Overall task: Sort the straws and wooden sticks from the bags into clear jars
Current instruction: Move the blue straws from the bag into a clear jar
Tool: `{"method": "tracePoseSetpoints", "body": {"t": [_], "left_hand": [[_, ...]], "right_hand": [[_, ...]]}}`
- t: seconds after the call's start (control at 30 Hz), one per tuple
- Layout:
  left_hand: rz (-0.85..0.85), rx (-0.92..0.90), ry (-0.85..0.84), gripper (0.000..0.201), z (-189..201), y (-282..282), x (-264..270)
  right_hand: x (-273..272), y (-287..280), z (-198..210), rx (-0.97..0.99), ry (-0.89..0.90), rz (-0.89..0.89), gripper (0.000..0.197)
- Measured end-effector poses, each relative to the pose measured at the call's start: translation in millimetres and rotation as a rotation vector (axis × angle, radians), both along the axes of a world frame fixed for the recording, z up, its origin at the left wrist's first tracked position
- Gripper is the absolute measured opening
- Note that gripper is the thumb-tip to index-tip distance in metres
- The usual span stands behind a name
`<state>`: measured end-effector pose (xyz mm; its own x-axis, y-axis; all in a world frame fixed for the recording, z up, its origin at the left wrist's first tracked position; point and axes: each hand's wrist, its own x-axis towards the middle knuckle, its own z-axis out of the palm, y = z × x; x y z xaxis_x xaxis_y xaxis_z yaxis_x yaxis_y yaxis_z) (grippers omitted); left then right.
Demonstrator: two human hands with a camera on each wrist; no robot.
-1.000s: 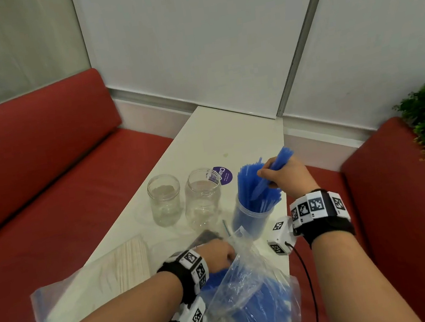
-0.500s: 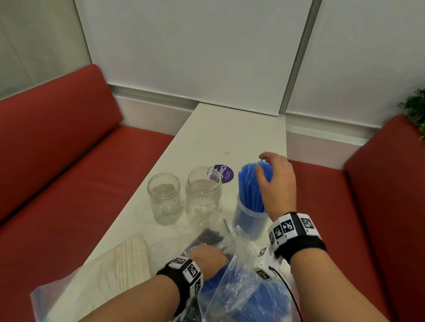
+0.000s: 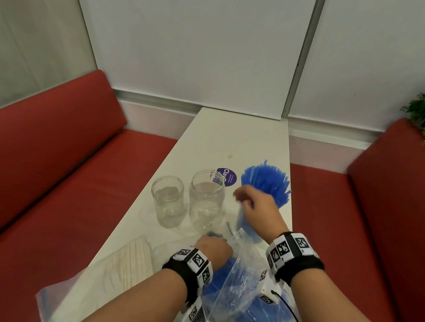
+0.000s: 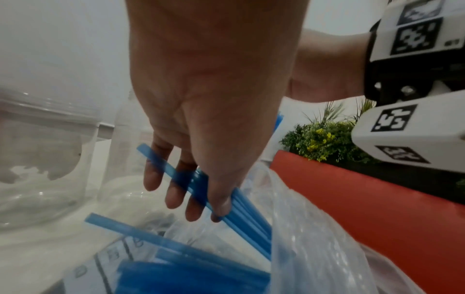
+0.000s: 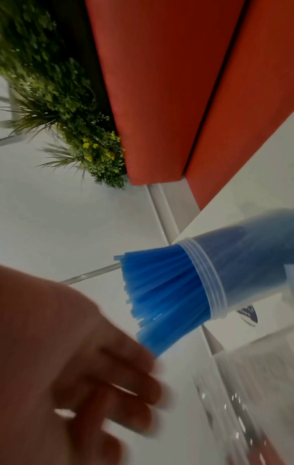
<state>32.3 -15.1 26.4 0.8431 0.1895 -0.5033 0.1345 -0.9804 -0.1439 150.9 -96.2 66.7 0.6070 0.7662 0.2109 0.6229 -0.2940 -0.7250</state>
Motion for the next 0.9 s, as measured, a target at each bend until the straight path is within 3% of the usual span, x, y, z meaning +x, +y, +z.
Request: {"method": "tracePoseSetpoints", "body": {"t": [0.13, 0.27, 0.33, 0.4, 0.5, 0.57, 0.63, 0.77, 0.83, 0.9], "left_hand": [[0.097, -0.052, -0.024, 0.034, 17, 1, 1], [0.142, -0.101, -0.021, 0.031, 50, 5, 5], [0.102, -0.066, 0.002, 0.022, 66, 5, 8], [0.058, -0.005, -0.040, 0.019, 84, 7, 9], [0.033, 0.008, -0.242, 0.041, 113, 18, 9], [0.079, -0.105, -0.467, 0.058, 127, 30, 11], [0.127, -0.245, -0.622, 0.060, 133, 34, 14], [0.073, -0.416, -0.624, 0.054, 126, 23, 17], [0.101, -0.648, -0.762, 0.042, 127, 21, 17], [0.233, -0.935, -1.019, 0.042, 132, 24, 16]], "right_hand": [[-15, -1, -14, -0.690, 0.130, 0.337, 0.044], [-29, -5, -43, -0.879, 0.066, 0.300, 0.057], [-33, -5, -56, -0.839, -0.031, 0.253, 0.042], [-37, -5, -62, -0.729, 0.012, 0.223, 0.025], [-44, -9, -62, -0.368, 0.416, 0.208, 0.007], [-44, -10, -59, -0.205, 0.513, 0.179, 0.021], [-43, -6, -53, -0.087, 0.558, 0.170, 0.033], [-38, 13, -33, 0.110, 0.586, 0.090, 0.022], [-37, 16, -20, 0.193, 0.620, 0.092, 0.019], [-33, 14, 0, 0.286, 0.718, 0.111, 0.030]]}}
